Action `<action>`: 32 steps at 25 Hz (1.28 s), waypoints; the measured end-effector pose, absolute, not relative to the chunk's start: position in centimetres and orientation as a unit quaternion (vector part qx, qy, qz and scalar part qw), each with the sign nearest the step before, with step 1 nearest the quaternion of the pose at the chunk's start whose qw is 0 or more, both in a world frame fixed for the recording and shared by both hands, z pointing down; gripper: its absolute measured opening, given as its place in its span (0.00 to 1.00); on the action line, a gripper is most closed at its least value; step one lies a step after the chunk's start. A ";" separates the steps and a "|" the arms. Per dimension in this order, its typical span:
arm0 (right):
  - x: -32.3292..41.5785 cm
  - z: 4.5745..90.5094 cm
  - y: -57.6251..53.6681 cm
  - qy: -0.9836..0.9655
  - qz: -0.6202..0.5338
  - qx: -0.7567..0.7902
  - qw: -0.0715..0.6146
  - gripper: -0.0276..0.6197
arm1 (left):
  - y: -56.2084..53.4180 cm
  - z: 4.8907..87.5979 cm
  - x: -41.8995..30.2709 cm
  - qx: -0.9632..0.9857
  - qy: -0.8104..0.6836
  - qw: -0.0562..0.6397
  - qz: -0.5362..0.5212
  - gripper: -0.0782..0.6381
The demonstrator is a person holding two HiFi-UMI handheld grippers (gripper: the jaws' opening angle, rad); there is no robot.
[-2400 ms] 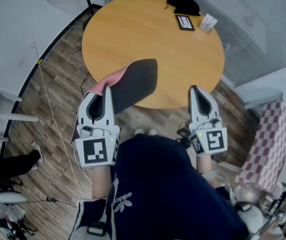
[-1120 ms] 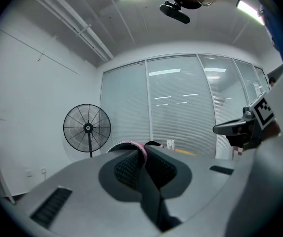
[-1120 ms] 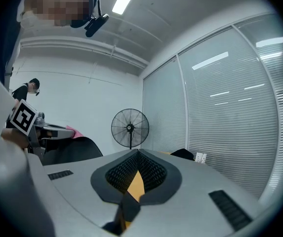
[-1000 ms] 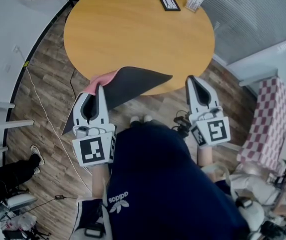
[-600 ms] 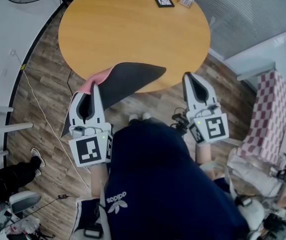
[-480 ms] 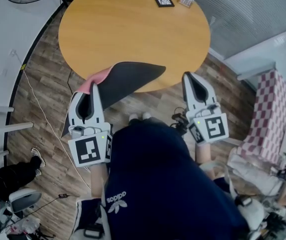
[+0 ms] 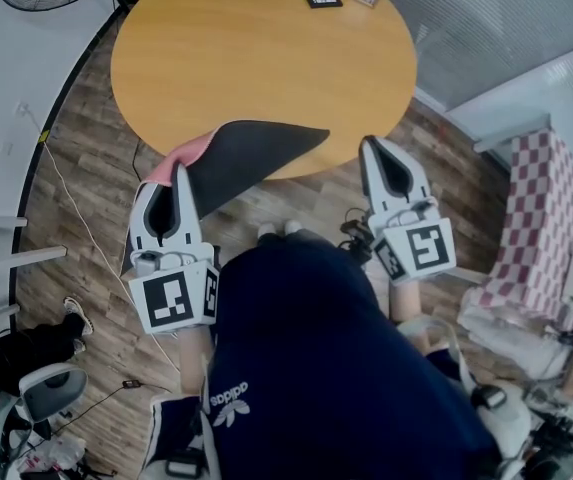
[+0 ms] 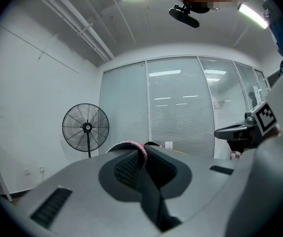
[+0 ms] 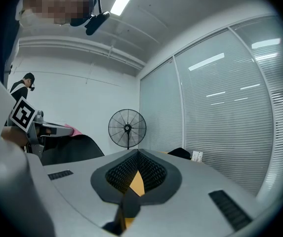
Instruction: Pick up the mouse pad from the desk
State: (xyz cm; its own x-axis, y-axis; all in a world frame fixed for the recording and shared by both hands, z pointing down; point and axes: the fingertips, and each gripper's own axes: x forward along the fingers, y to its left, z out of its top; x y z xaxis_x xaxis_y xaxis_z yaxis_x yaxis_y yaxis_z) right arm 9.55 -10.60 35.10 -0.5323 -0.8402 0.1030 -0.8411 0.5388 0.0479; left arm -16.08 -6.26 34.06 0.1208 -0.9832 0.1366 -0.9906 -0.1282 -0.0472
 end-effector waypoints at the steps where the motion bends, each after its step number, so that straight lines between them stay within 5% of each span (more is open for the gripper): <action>1: 9.6 35.2 -10.6 -0.876 0.001 0.479 0.058 0.05 | -6.3 34.1 -15.9 0.749 -0.658 0.027 0.068 0.14; 32: 9.4 35.4 -11.2 -0.878 -0.006 0.474 0.069 0.05 | -7.1 33.9 -15.9 0.749 -0.659 0.029 0.064 0.14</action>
State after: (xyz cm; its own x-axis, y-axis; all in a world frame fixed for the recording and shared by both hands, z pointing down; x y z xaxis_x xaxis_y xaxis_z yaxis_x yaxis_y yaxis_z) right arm 9.41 -11.21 35.39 -0.5403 -0.8335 0.1154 -0.8319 0.5497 0.0759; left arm -15.92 -7.14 33.86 0.1241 -0.9833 0.1332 -0.9906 -0.1306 -0.0413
